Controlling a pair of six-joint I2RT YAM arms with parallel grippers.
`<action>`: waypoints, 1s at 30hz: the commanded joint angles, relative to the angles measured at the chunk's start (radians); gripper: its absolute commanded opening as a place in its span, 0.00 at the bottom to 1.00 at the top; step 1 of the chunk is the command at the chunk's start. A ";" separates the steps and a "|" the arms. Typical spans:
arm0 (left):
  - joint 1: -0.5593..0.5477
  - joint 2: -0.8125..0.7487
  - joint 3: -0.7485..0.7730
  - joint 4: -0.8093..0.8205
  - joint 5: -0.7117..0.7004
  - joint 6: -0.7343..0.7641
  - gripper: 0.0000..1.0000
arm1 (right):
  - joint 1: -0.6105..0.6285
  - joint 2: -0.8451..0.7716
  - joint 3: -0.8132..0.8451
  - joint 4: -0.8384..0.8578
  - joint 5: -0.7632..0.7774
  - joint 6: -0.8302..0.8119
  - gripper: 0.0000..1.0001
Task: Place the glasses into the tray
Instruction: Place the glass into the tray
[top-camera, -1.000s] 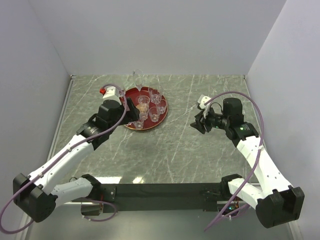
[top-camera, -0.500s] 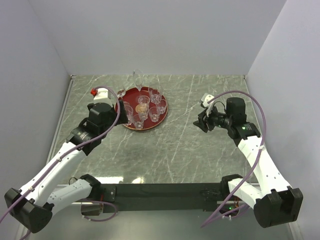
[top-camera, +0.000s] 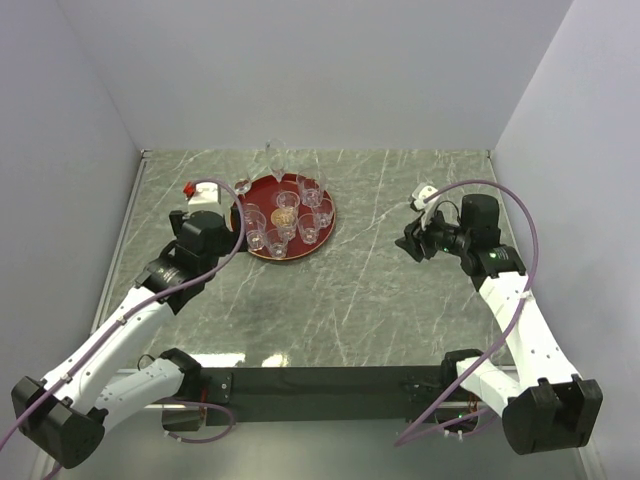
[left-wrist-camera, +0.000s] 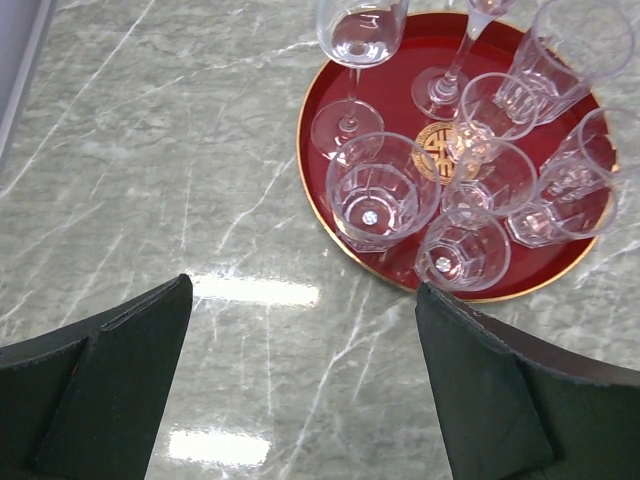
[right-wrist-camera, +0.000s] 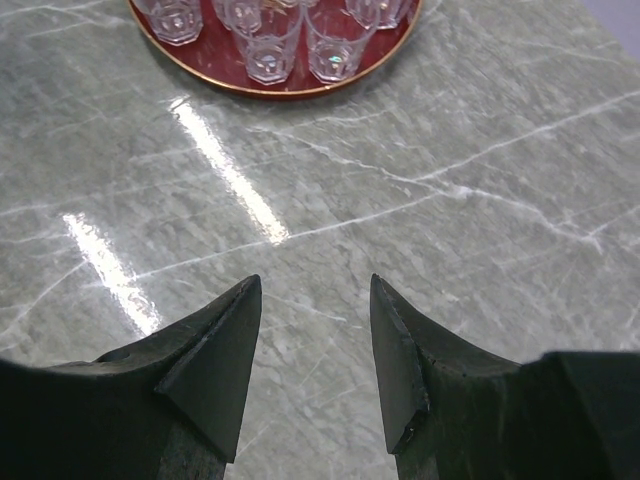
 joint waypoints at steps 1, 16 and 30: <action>0.005 -0.018 -0.012 0.052 -0.036 0.041 0.99 | -0.013 -0.032 0.008 0.006 0.031 -0.004 0.55; 0.011 -0.089 -0.069 0.068 -0.037 0.042 0.99 | -0.029 -0.084 -0.002 -0.040 0.178 0.047 0.57; 0.028 -0.118 -0.073 0.072 -0.026 0.046 1.00 | -0.052 -0.167 -0.002 0.011 0.373 0.198 0.73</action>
